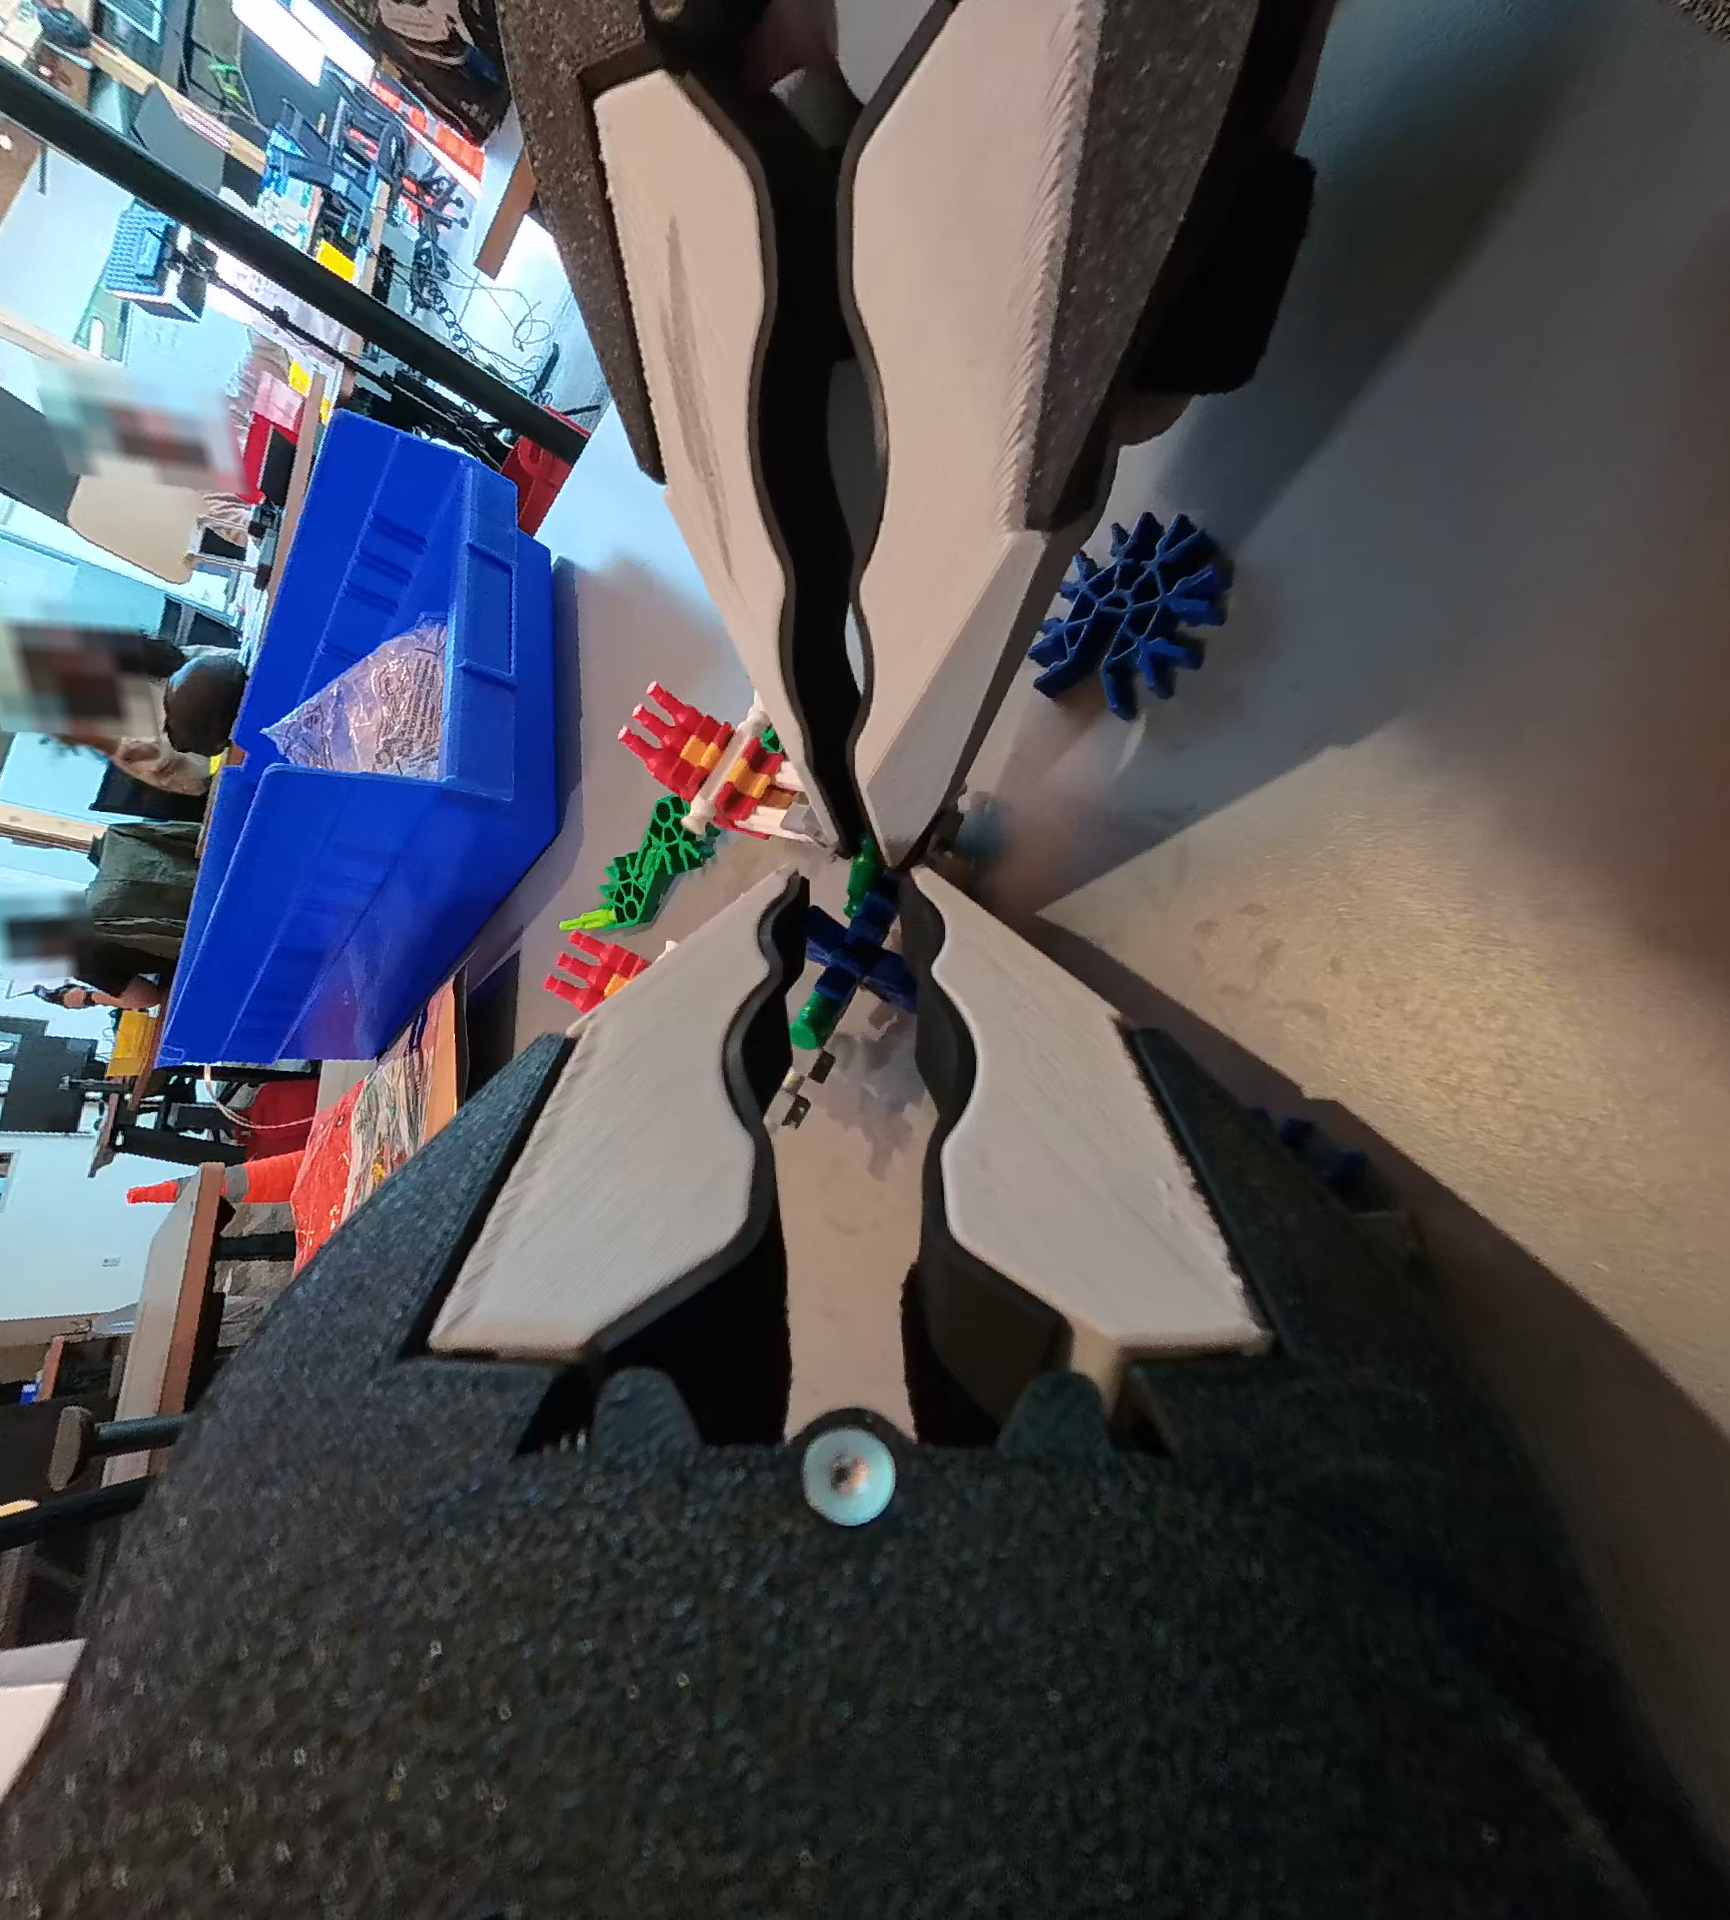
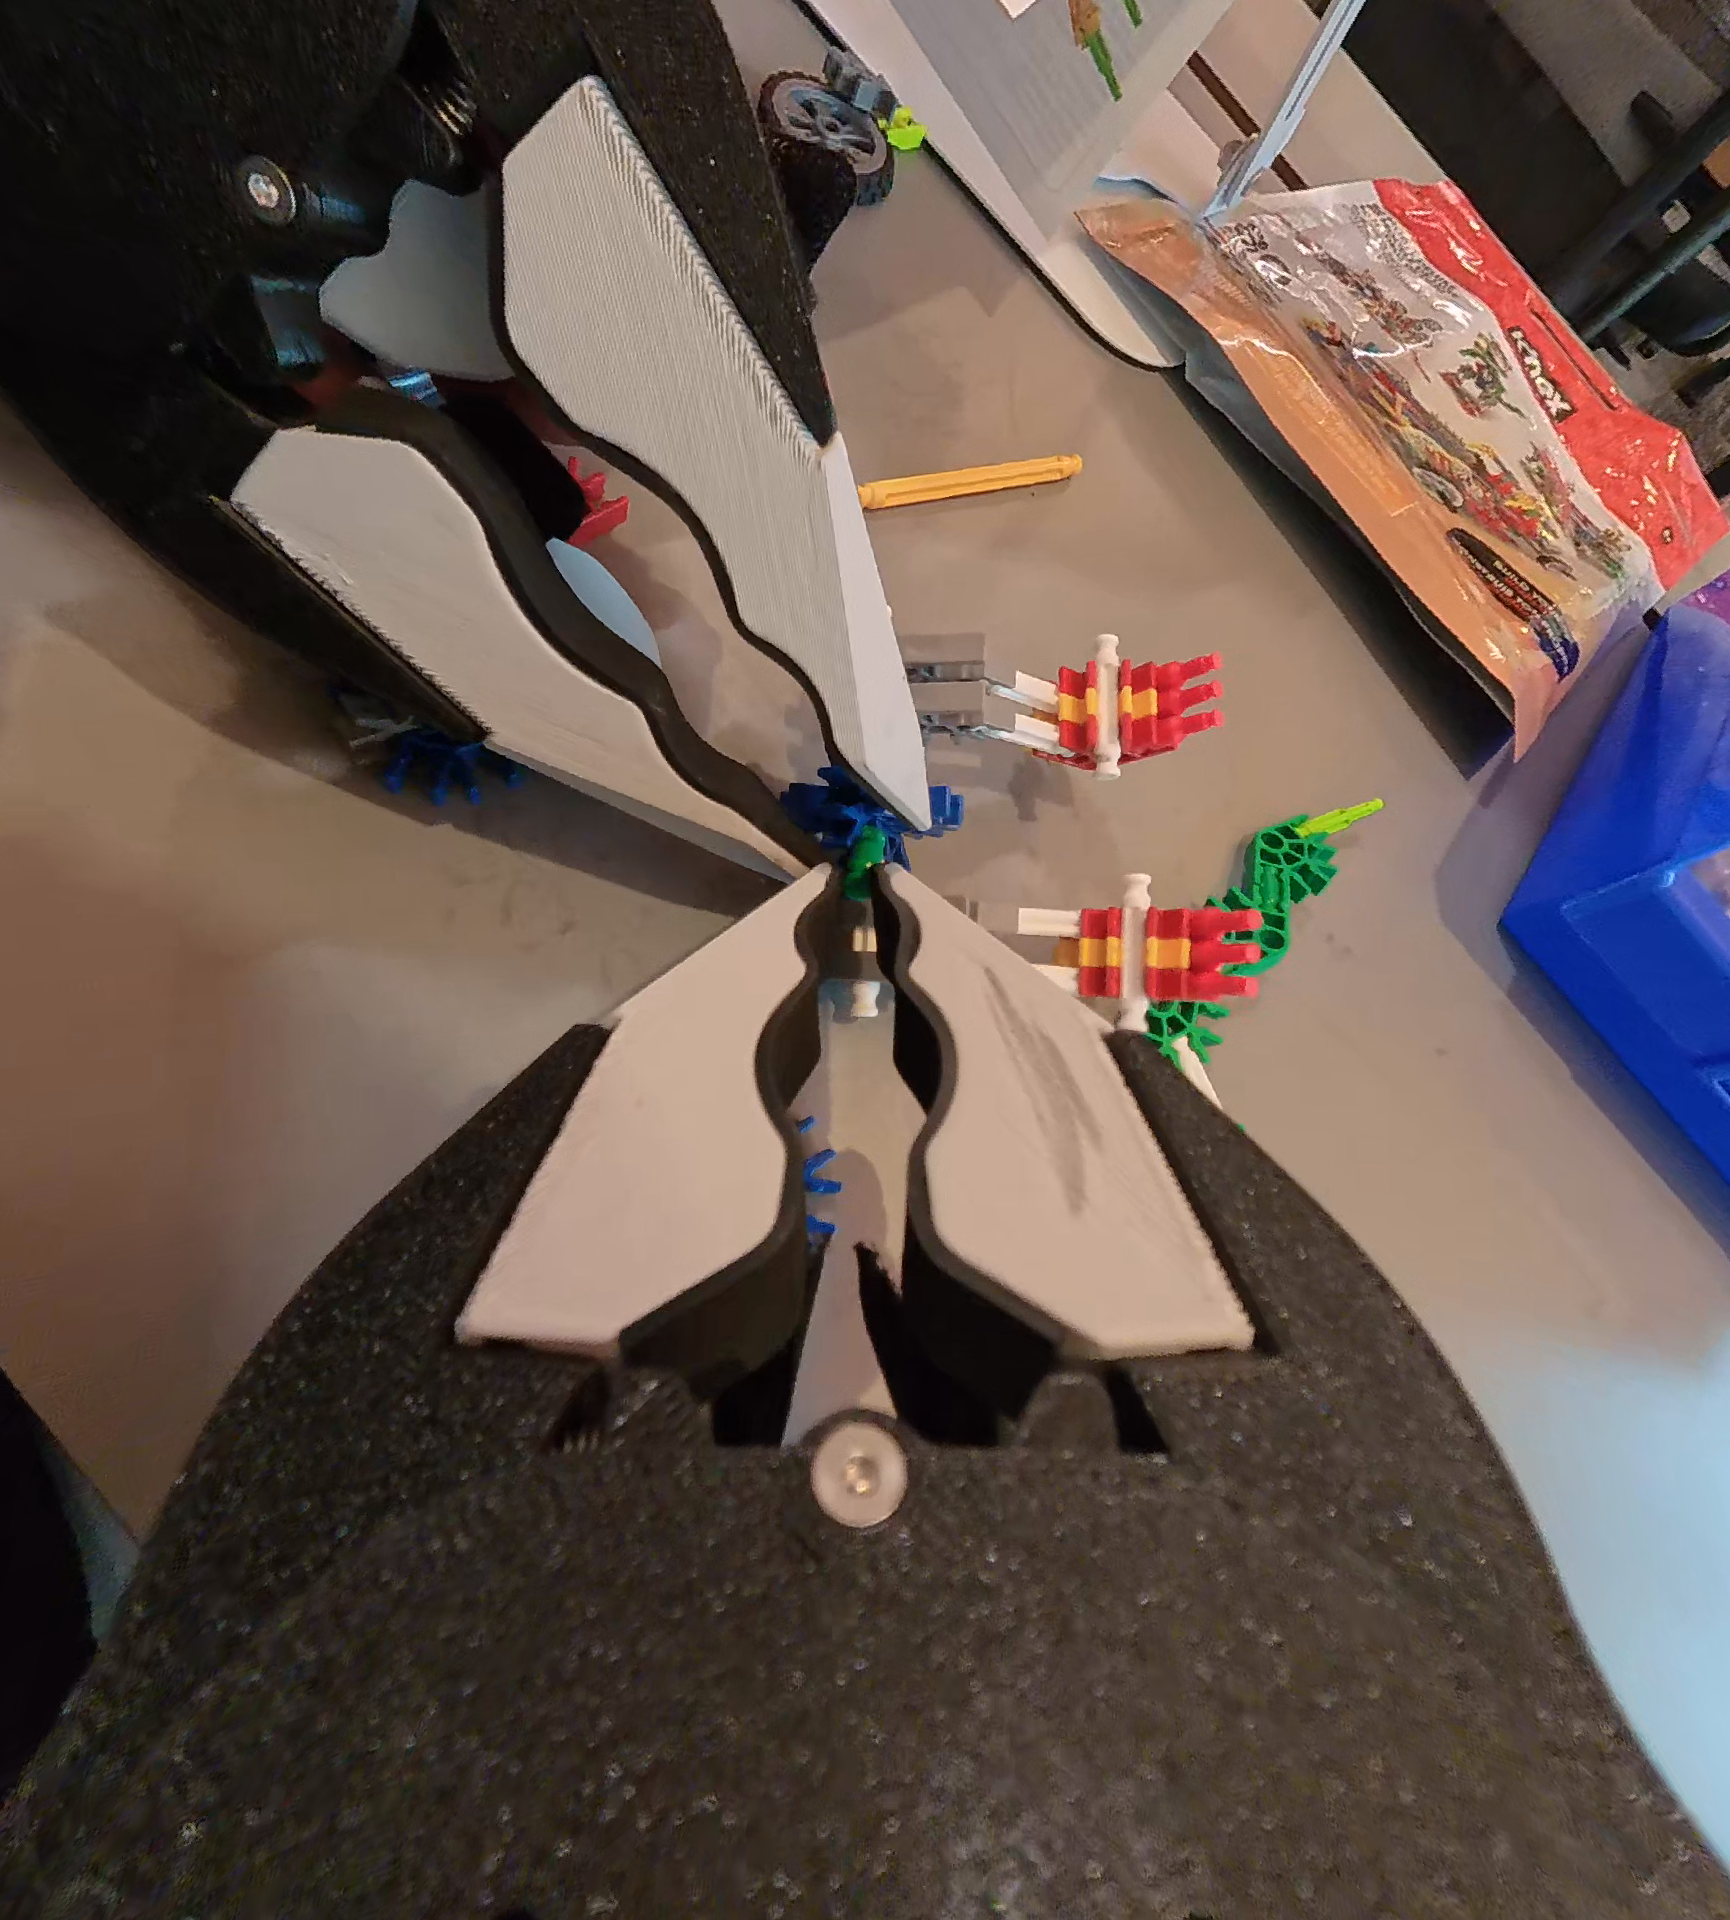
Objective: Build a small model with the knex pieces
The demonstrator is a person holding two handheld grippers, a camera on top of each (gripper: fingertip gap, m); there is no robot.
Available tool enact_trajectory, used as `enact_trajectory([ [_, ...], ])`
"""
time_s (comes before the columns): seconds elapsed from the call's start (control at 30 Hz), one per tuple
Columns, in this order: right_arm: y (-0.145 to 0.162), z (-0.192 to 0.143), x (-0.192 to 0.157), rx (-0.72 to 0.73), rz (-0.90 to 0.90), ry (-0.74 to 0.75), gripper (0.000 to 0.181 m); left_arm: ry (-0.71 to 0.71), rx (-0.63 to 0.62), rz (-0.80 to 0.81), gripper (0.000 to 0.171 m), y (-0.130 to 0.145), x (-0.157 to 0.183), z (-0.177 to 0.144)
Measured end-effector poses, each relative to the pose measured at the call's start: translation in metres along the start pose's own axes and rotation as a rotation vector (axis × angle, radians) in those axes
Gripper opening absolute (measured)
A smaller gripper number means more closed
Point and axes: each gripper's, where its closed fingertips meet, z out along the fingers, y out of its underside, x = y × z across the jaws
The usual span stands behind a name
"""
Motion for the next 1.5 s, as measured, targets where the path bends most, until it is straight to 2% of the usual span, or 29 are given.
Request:
enact_trajectory([
  [0.33, 0.0015, 0.0018, 0.0015, 0.004, 0.024, -0.002, 0.005, 0.008, -0.013, -0.027, 0.028, 0.0013, -0.0007, 0.0004],
  [1.5, -0.0014, 0.0064, 0.0001, -0.040, 0.022, -0.017, 0.005, 0.016, -0.039, -0.080, 0.025, 0.0081, -0.0036, 0.0008],
])
